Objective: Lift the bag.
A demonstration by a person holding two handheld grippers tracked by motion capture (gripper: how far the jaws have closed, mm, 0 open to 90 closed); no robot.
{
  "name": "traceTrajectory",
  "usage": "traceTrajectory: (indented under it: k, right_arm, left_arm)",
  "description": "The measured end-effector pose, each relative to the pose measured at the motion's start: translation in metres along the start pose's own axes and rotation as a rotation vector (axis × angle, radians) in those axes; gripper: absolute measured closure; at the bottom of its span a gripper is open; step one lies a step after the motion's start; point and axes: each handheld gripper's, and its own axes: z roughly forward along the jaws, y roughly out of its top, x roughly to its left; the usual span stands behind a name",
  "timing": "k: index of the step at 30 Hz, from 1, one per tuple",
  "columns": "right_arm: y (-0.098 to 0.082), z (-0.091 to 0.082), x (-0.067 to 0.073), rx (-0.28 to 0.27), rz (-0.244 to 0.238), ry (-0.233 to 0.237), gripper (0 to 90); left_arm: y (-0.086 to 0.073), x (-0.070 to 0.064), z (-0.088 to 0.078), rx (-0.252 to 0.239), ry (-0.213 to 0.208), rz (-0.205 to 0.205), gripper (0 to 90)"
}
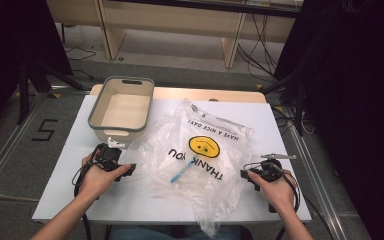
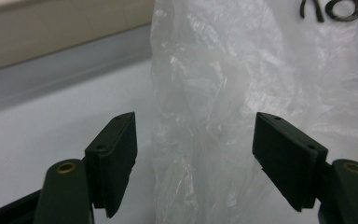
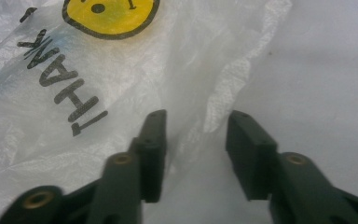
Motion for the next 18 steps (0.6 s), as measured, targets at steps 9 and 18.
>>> traceTrajectory:
  k: [9,18]
  right_arm:
    - [0.003,0.003,-0.006,0.004,-0.014,0.028,89.6]
    - [0.018,0.003,-0.011,-0.048,-0.046,-0.008,90.0]
  left_arm:
    - [-0.002,-0.001,0.005,0.055,-0.057,0.003,45.5]
    - [-0.002,-0.007,0.008,0.071,-0.133,-0.014,57.2]
